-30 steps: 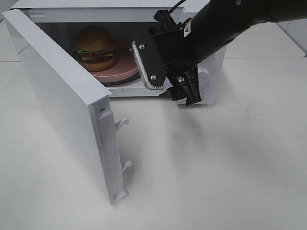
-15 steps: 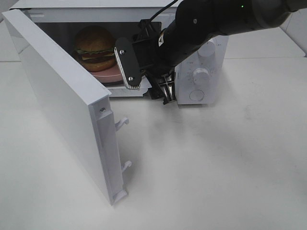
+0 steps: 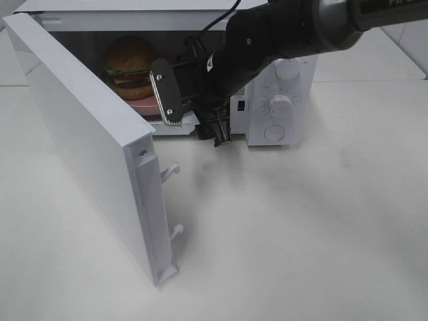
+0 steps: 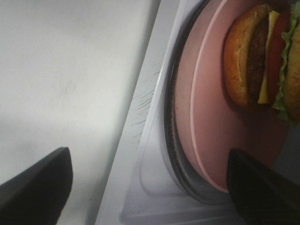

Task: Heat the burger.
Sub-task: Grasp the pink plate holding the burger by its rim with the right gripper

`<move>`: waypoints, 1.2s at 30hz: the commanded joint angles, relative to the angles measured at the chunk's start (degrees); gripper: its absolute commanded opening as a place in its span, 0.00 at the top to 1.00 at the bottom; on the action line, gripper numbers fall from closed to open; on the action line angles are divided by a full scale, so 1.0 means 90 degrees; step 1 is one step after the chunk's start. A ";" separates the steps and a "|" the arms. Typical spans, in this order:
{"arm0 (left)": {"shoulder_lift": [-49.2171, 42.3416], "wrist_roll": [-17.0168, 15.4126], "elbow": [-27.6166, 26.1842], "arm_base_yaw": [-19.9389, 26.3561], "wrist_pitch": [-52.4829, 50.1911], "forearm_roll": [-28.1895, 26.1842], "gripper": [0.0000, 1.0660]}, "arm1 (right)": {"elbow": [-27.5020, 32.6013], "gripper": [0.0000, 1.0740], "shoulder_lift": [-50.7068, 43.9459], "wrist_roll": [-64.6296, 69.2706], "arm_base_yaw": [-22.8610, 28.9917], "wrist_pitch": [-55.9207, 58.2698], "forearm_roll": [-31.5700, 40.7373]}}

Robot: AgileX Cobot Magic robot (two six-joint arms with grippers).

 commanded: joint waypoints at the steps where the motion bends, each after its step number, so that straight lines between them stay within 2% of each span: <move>1: -0.0032 -0.0038 -0.0006 0.0013 -0.0076 -0.0025 0.06 | -0.0216 0.19 0.0153 0.0134 0.0025 -0.0032 0.0038; 7: -0.0032 -0.0038 -0.0006 0.0013 -0.0076 -0.0025 0.06 | -0.0573 0.19 0.0446 0.0197 0.0025 -0.0019 0.0038; 12: -0.0032 -0.0038 -0.0006 0.0013 -0.0076 -0.0025 0.06 | -0.1222 0.20 0.0872 0.0312 0.0025 0.0248 0.0038; 15: -0.0032 -0.0038 -0.0006 0.0013 -0.0076 -0.0025 0.06 | -0.1305 0.20 0.0936 0.0312 0.0025 0.0286 0.0038; 27: -0.0032 -0.0038 -0.0006 0.0013 -0.0076 -0.0025 0.06 | -0.2349 0.21 0.1636 0.0567 0.0025 0.0783 0.0013; 36: -0.0032 -0.0038 -0.0006 0.0013 -0.0076 -0.0025 0.06 | -0.2737 0.22 0.1942 0.0567 0.0025 0.0936 0.0064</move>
